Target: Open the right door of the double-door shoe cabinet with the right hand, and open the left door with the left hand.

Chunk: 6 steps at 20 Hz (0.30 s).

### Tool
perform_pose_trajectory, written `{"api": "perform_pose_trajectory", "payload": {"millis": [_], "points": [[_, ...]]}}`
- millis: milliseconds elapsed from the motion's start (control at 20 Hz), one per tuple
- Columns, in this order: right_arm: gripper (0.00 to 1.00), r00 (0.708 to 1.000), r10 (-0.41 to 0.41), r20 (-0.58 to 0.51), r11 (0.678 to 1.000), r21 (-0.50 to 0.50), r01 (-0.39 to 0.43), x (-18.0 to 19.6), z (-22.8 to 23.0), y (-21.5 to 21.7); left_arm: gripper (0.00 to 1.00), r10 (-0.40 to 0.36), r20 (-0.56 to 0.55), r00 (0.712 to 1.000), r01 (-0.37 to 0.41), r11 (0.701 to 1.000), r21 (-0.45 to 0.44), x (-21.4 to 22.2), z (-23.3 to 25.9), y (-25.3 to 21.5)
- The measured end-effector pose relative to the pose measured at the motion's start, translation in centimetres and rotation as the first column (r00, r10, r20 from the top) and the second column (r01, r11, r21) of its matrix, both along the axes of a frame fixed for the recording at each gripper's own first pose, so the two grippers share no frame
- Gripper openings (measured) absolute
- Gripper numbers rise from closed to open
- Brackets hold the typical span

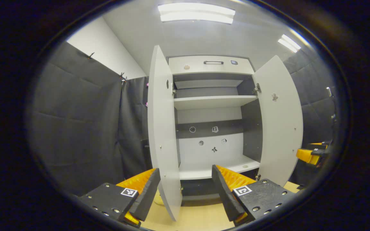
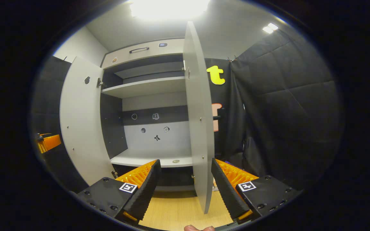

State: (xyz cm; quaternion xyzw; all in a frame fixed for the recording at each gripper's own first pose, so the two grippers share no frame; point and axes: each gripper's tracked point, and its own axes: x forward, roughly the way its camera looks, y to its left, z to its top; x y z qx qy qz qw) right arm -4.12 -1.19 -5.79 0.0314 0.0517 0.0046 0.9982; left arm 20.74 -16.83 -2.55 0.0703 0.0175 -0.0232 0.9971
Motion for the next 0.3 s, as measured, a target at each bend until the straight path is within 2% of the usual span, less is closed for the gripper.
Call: {"api": "perform_pose_trajectory", "payload": {"millis": [150,300], "points": [[0.98,0.996,0.086,-0.015,0.995,0.05,-0.086,-0.8,-0.3,2.3,0.93,0.018,-0.033,0.999,-0.018,1.0,-0.012,-0.3,-1.8,-0.1],[0.98,0.996,0.083,-0.02,0.996,0.042,-0.082,-0.5,0.3,1.4,0.93,0.034,-0.031,0.999,-0.034,0.999,0.003,-0.2,-2.3,0.5]]}}
